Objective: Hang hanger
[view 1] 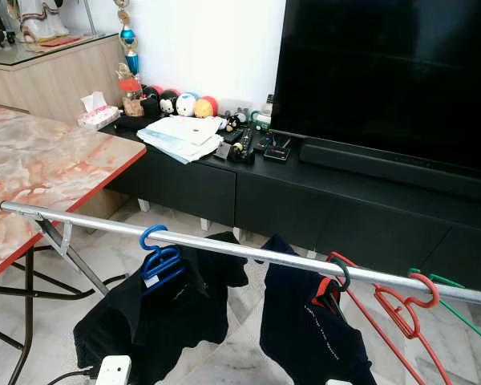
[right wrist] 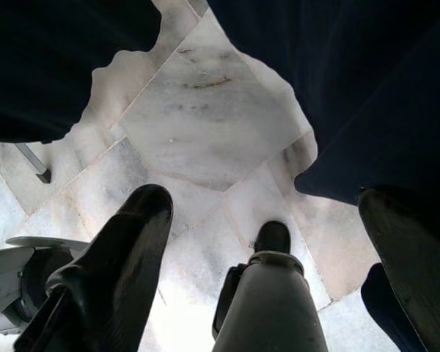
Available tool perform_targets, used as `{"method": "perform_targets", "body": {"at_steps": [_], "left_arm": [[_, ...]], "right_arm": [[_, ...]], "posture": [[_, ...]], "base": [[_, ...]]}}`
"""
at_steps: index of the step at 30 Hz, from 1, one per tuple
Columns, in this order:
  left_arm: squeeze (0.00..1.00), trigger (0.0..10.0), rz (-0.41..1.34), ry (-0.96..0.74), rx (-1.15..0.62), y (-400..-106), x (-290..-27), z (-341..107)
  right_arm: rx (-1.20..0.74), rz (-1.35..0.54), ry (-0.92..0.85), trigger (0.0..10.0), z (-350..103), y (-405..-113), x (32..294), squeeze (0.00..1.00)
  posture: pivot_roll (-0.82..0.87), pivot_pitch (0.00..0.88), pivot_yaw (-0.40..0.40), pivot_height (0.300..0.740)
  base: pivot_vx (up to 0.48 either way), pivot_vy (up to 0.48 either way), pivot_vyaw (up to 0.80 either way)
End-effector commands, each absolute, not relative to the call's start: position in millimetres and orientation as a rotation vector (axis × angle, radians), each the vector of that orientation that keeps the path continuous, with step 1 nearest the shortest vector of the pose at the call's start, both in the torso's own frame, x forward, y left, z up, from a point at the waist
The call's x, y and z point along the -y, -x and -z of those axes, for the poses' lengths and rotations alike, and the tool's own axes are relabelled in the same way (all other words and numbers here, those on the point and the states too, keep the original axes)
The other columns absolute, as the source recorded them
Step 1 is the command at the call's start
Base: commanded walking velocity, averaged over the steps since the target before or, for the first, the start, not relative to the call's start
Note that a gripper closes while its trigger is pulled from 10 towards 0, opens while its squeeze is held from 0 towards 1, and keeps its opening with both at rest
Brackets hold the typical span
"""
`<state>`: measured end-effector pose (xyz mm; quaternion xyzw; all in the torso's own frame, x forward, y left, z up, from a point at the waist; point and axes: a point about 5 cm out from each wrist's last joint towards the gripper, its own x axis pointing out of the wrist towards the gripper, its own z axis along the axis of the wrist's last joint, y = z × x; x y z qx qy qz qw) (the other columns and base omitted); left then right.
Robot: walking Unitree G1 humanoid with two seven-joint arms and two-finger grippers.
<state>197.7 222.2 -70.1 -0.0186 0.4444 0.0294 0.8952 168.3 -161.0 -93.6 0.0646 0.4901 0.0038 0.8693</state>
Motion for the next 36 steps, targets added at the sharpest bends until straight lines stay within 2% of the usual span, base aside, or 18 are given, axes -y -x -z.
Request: {"method": "perform_targets", "body": {"at_steps": [1, 29, 36], "left_arm": [[0.00, 10.0, -0.098, -0.025, -0.991, -163.3, -217.6, 87.5], [0.00, 10.0, -0.070, -0.092, -0.978, -163.8, -213.1, 87.9], [0.00, 10.0, -0.081, -0.128, -0.895, -178.1, -217.7, 79.3]], "right_arm": [[-0.964, -0.023, -0.053, 10.0, 79.9, -195.6, 174.2, 0.00], [-0.952, -0.030, -0.080, 10.0, 79.4, -196.2, 173.7, 0.00], [-0.950, -0.025, -0.097, 10.0, 79.6, -196.1, 171.6, 0.00]], "posture": [[0.15, 0.000, -0.061, 0.740], [0.15, 0.000, -0.066, 0.740], [0.16, 0.000, -0.044, 0.740]], "base": [[0.000, 0.000, 0.00], [0.000, 0.000, 0.00], [0.000, 0.000, 0.00]]}}
